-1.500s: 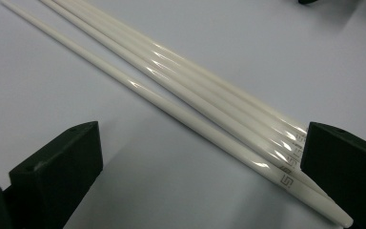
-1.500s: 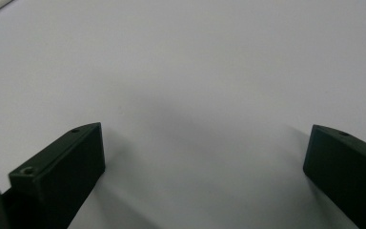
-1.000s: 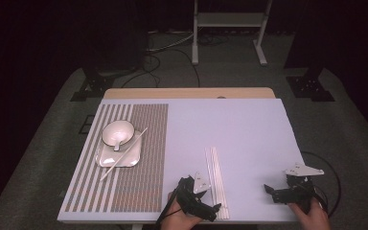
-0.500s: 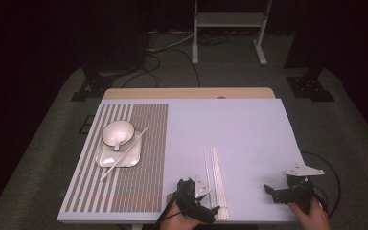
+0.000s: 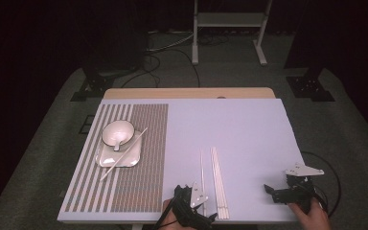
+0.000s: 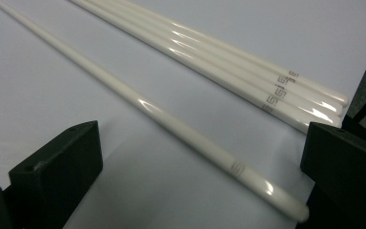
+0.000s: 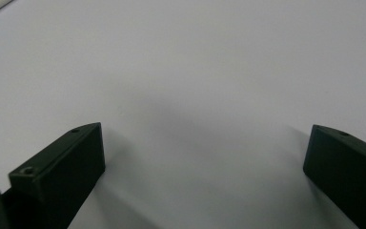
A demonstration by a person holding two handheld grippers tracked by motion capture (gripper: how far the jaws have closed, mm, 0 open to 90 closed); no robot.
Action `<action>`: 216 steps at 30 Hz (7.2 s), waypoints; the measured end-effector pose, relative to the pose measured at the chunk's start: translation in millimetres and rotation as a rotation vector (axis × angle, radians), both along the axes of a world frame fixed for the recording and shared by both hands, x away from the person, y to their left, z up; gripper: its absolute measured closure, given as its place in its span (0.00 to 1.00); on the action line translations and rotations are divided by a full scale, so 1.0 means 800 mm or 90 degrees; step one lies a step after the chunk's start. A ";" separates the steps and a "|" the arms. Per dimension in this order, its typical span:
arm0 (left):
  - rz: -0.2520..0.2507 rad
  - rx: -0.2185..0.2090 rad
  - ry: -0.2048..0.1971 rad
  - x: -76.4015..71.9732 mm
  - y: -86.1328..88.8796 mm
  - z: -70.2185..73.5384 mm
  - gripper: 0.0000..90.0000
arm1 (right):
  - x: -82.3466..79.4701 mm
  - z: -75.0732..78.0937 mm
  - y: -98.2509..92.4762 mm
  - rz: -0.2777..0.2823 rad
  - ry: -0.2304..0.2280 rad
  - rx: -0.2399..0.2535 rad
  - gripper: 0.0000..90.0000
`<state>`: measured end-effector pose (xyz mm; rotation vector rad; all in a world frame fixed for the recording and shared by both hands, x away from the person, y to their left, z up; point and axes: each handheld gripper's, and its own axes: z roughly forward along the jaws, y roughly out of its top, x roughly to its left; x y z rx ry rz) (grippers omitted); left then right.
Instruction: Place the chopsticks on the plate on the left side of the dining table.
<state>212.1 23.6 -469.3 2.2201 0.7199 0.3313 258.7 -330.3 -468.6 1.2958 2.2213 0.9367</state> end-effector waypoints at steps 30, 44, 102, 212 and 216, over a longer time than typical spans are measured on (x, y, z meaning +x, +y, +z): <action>0.005 0.023 0.013 0.001 0.046 0.004 0.00 | 0.000 0.000 0.000 0.000 0.000 0.000 0.00; 0.009 0.035 0.022 0.007 0.062 0.007 0.00 | 0.000 0.000 0.000 0.000 0.000 0.000 0.00; 0.125 0.056 0.024 0.039 0.163 0.013 0.00 | 0.000 0.000 0.000 0.000 0.000 0.000 0.00; 0.121 0.011 -0.013 0.098 0.127 0.008 0.16 | 0.000 0.000 0.000 0.000 0.000 0.000 0.00; 0.119 0.002 -0.023 0.097 0.127 0.009 0.30 | 0.000 0.000 0.000 0.000 0.000 0.000 0.00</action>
